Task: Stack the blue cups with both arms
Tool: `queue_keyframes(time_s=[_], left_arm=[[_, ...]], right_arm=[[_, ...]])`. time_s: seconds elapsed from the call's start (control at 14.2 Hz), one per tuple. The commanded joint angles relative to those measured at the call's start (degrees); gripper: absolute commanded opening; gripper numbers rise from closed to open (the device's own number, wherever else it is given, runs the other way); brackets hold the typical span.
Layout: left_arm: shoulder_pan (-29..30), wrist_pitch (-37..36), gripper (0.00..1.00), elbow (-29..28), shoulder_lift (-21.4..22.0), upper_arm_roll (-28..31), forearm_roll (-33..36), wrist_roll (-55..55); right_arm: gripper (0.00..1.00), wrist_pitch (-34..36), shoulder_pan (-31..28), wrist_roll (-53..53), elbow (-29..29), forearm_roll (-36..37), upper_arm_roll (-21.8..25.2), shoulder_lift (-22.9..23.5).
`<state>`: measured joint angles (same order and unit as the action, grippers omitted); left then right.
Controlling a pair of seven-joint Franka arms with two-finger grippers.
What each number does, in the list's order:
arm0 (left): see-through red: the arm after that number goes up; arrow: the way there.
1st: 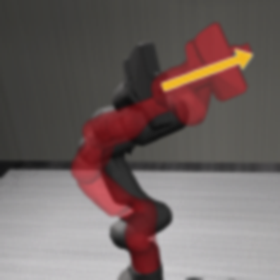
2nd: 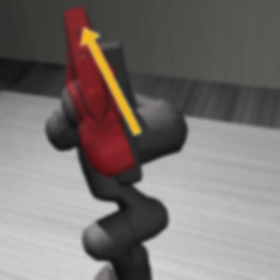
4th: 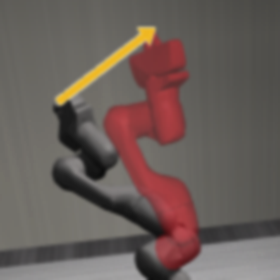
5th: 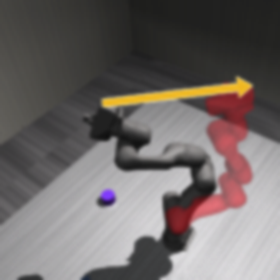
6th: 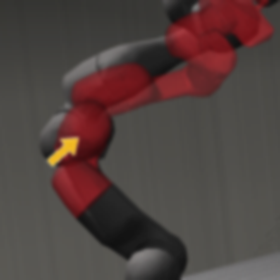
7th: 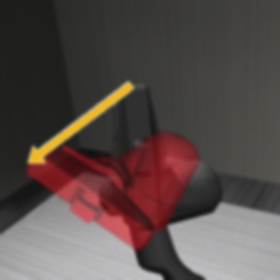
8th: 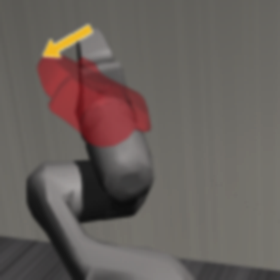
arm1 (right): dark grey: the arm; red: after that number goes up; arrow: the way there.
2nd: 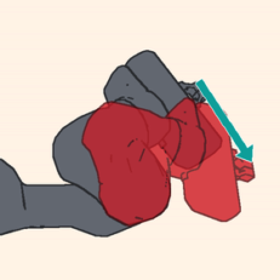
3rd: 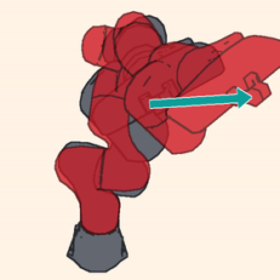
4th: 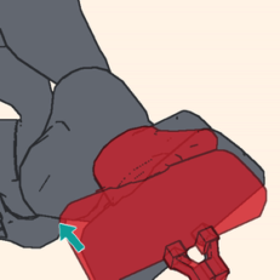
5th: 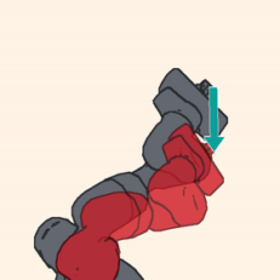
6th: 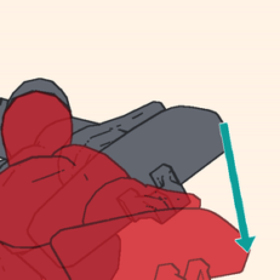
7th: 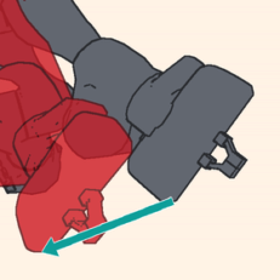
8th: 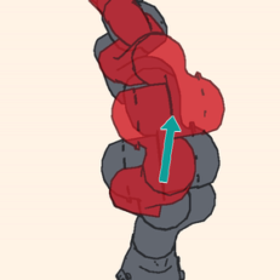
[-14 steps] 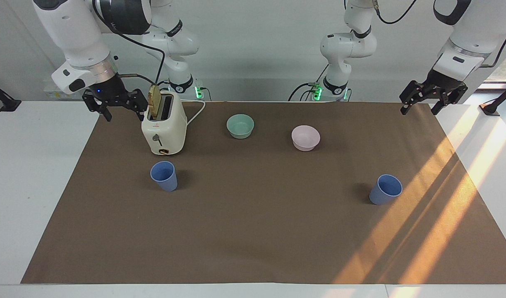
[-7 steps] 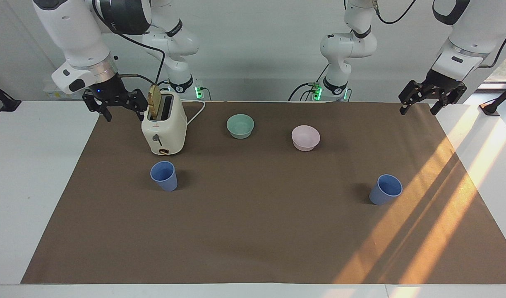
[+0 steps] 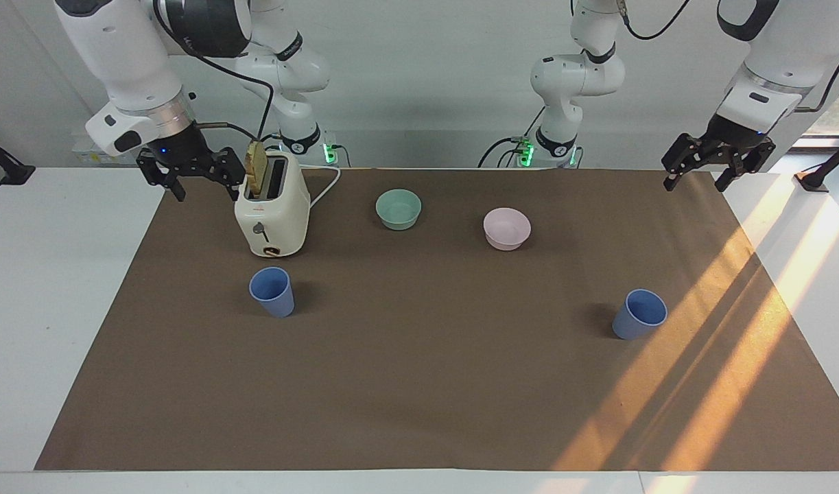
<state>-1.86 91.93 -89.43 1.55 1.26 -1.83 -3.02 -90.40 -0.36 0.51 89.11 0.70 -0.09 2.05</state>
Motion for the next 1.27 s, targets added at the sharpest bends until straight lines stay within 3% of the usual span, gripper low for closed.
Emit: queue_keyframes(time_s=[0.0, 1.2], left_arm=[[0.45, 0.79, 1.0, -0.21, 0.56, -0.21, -0.55, -1.37], [0.54, 2.02, 1.0, -0.39, -0.05, 0.14, -0.46, -4.19]], right_arm=[[1.0, -1.01, -0.43, -1.12, 1.51, -0.96, -0.18, -1.26], [1.0, -1.01, -0.43, -1.12, 1.51, -0.96, -0.18, -1.26]])
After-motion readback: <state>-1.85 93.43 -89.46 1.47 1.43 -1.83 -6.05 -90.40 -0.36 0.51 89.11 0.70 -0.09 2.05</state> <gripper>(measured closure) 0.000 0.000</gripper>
